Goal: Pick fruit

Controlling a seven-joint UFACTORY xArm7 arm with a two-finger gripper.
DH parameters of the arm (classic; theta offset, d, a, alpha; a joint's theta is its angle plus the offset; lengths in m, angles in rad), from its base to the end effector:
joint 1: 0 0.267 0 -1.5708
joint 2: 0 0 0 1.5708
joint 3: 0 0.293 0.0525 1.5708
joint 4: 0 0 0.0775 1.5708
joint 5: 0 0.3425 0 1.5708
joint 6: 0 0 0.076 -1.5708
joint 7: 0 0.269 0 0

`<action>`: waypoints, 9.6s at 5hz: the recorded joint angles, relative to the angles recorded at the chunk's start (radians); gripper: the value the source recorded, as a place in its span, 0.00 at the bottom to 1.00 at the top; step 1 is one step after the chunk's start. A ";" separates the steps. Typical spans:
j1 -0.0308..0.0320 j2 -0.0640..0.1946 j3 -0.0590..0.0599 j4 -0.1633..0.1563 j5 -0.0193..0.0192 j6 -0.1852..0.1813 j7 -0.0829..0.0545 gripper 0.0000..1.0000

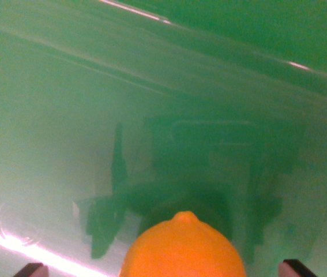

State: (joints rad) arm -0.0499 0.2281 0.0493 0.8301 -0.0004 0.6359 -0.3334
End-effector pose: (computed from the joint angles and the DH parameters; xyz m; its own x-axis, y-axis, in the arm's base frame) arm 0.4421 0.0018 0.0308 0.9449 0.3261 -0.0282 0.3256 -0.9453 -0.0213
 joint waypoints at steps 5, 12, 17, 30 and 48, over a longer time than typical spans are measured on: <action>-0.0001 0.000 0.000 -0.001 0.0000 -0.001 0.000 0.00; -0.0001 -0.002 0.000 0.006 0.0001 0.008 0.000 1.00; -0.0002 -0.011 0.000 0.027 0.0005 0.038 -0.001 1.00; -0.0012 -0.073 0.000 0.190 0.0036 0.263 -0.001 1.00; -0.0031 -0.187 0.000 0.487 0.0092 0.675 -0.002 1.00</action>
State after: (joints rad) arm -0.0530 0.0411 0.0493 1.3175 0.0088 1.3105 -0.3357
